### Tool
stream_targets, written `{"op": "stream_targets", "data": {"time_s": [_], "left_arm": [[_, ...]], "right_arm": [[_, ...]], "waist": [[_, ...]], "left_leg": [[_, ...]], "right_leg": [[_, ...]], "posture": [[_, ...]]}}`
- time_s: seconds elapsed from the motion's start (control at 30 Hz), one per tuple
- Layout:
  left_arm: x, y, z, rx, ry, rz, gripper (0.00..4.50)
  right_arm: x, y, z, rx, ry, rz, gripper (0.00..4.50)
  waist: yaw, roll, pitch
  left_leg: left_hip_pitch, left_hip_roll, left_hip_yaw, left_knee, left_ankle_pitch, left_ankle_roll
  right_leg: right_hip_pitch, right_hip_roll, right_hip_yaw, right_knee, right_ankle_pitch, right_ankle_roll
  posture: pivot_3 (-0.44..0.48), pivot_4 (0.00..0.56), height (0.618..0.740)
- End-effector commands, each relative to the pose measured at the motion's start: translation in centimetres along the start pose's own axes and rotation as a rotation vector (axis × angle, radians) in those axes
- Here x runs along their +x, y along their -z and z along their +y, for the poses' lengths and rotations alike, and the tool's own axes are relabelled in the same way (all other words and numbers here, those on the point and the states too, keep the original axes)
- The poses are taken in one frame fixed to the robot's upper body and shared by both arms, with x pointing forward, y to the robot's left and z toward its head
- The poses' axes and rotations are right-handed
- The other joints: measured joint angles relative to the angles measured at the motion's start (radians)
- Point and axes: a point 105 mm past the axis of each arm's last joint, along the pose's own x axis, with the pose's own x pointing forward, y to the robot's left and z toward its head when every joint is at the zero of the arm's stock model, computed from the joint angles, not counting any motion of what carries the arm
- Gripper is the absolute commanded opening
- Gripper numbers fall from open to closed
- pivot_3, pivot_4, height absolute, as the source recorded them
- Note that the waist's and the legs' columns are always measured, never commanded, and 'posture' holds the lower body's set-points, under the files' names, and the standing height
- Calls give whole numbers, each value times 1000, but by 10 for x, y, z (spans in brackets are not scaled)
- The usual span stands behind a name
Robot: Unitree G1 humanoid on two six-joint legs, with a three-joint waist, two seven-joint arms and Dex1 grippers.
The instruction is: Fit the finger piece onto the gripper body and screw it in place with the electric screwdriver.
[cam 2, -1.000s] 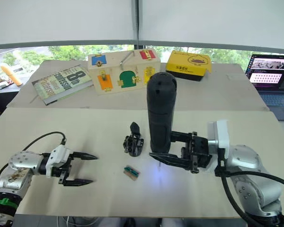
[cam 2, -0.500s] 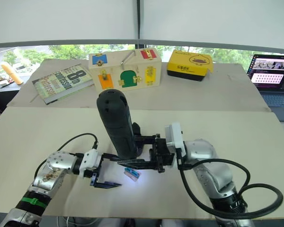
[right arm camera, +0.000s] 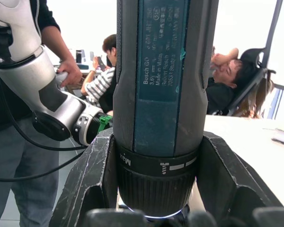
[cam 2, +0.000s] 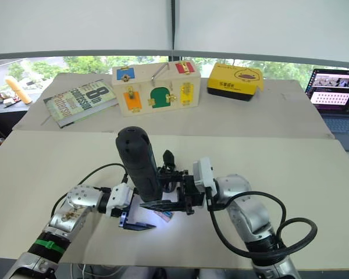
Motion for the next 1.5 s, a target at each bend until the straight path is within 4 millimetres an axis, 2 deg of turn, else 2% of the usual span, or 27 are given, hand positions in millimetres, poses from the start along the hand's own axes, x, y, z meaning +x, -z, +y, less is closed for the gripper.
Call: {"op": "stream_targets", "data": {"time_s": [0.03,0.47,1.5], "left_arm": [[9,8,-9,-39,29,13,4470],[15,9,-10,-50,35,19,4470],[17,11,-13,-79,37,29,4470]], "right_arm": [[3,-12,-1,-74,-18,-32,1897],[1,-9,-9,-82,2,-13,1897],[-4,2,-6,-38,16,22,1897]], "waist": [[1,0,0],[4,1,0],[4,1,-1]], "left_leg": [[0,0,0,0,0,0],[0,0,-1,0,0,0],[1,0,-1,1,0,0]], "right_leg": [[0,0,0,0,0,0],[1,-1,0,0,0,0],[1,-1,-1,0,0,0]], "posture": [[0,150,740],[0,150,740],[0,150,740]]}}
